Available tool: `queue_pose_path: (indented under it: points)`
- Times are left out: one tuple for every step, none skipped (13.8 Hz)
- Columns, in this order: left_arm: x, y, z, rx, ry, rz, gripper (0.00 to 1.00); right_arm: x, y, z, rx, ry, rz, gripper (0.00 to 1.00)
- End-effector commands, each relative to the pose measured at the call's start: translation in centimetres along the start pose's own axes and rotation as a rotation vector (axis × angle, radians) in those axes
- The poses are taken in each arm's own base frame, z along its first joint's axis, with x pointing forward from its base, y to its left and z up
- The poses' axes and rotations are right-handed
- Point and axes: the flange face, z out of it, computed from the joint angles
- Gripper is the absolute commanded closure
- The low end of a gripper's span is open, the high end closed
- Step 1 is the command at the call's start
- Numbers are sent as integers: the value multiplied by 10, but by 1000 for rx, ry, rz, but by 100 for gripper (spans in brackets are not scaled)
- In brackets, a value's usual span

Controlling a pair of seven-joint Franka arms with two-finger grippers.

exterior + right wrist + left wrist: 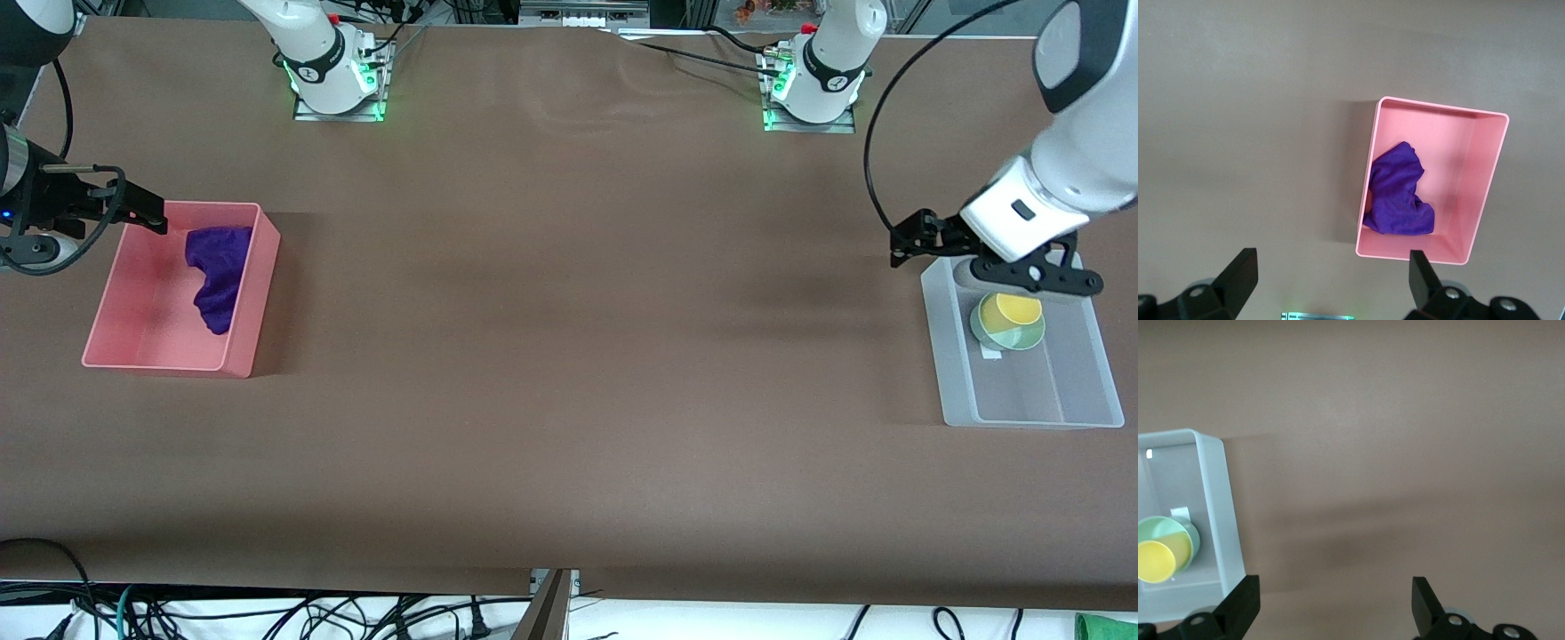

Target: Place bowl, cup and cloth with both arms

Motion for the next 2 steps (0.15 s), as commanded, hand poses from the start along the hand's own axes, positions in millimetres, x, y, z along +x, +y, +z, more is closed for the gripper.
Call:
queue_pose_path:
  points:
    - [-25, 12, -1, -17, 27, -64, 0, 2, -1, -5, -2, 1, 10, 0]
    - [-25, 13, -1, -17, 24, -63, 0, 2, -1, -5, -2, 1, 10, 0]
